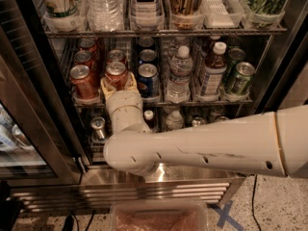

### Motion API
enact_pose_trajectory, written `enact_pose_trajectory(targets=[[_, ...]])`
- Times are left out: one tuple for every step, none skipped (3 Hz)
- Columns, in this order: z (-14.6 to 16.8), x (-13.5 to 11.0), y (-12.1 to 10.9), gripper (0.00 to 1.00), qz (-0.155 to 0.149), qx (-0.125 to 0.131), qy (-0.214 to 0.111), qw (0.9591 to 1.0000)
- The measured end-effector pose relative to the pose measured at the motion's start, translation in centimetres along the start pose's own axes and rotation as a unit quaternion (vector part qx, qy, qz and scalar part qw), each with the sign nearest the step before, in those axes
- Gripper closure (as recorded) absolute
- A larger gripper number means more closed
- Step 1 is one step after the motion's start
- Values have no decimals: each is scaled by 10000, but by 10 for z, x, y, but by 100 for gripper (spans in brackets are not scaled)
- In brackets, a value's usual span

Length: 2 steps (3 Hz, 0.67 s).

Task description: Pick coke can from middle shelf of fridge

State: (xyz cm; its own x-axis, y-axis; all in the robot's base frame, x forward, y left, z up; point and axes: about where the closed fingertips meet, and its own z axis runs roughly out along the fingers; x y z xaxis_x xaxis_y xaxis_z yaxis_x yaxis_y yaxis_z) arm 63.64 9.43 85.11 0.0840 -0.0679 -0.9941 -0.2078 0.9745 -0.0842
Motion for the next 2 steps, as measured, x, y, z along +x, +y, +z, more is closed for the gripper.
enact_pose_trajectory(targets=[[-5,-15,-3,100,201,15,-101,9997],[-13,-24,-8,100,321,52,-118,9994]])
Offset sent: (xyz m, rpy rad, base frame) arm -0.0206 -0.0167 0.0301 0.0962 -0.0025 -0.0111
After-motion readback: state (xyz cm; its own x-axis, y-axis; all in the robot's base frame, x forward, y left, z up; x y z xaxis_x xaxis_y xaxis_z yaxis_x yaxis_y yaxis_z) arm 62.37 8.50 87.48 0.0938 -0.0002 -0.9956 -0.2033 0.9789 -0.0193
